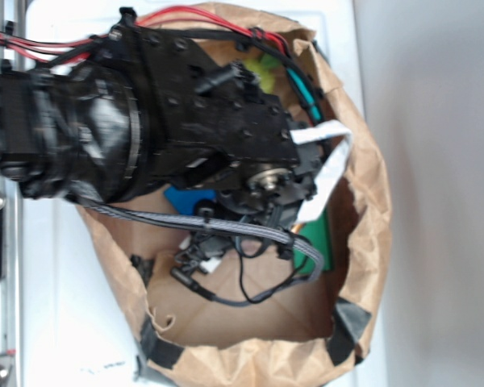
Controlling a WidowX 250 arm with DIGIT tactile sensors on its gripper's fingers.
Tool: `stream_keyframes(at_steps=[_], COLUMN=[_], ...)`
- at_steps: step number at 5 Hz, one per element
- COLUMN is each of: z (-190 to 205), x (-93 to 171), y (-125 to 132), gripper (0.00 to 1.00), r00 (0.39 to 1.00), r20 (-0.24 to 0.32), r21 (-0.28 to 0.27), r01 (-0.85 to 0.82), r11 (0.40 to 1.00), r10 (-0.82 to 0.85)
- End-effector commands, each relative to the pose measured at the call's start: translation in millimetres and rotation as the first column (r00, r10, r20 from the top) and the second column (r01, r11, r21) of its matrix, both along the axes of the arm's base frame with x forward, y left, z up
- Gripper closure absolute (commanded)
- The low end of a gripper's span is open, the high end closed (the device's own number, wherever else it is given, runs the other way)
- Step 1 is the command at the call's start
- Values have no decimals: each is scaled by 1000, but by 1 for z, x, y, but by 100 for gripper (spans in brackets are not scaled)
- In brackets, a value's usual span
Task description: Grab the green block.
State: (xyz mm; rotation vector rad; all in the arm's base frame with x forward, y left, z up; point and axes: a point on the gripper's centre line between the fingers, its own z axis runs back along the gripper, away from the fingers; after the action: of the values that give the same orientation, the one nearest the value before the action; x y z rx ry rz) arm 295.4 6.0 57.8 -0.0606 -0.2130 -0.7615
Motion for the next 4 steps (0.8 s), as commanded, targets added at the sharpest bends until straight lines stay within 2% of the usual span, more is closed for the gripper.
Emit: stream_keyframes(at_steps=[1,2,3,4], z=[11,8,5,5], x=[22,28,31,31], y=[-17,-25,-33,-23], gripper=[0,0,0,0], r00=[985,960,940,931], r20=[68,79,77,95], r21=[46,57,45,45], r01=[158,264,330,350], r11=[986,963,943,936], r10=[-161,-268,-332,-353])
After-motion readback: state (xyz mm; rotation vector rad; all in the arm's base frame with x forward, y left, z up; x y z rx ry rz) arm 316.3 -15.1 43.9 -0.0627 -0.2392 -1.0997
